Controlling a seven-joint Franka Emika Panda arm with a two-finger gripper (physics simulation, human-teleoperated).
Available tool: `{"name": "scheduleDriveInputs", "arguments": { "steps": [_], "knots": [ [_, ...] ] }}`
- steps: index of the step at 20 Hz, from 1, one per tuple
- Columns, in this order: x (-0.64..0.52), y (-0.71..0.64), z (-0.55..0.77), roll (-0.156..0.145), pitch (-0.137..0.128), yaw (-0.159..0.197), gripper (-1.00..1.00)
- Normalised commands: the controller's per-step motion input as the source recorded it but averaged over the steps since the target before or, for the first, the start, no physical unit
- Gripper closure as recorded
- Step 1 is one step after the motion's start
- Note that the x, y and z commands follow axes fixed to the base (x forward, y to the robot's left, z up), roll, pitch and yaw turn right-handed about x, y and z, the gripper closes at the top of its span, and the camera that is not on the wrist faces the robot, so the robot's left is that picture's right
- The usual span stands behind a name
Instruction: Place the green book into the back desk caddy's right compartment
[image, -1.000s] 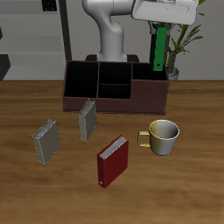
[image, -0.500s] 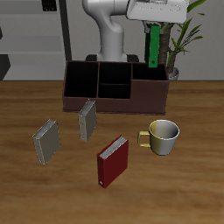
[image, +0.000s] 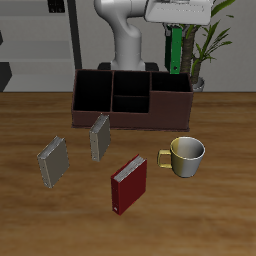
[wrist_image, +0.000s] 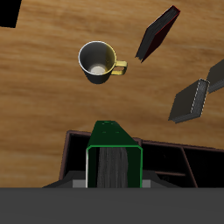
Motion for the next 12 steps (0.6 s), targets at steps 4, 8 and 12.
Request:
{"name": "scheduleDriveInputs", "arguments": {
  "steps": [4,8,12],
  "knots": [
    [-0.28,0.10,-0.11,0.042,0.013,0.011,1.00],
    [-0.27,0.05,-0.11,0.037,0.011,0.019,1.00],
    [-0.08,-0.01,-0.16,0.007,0.029,0.006,1.00]
  ]
}}
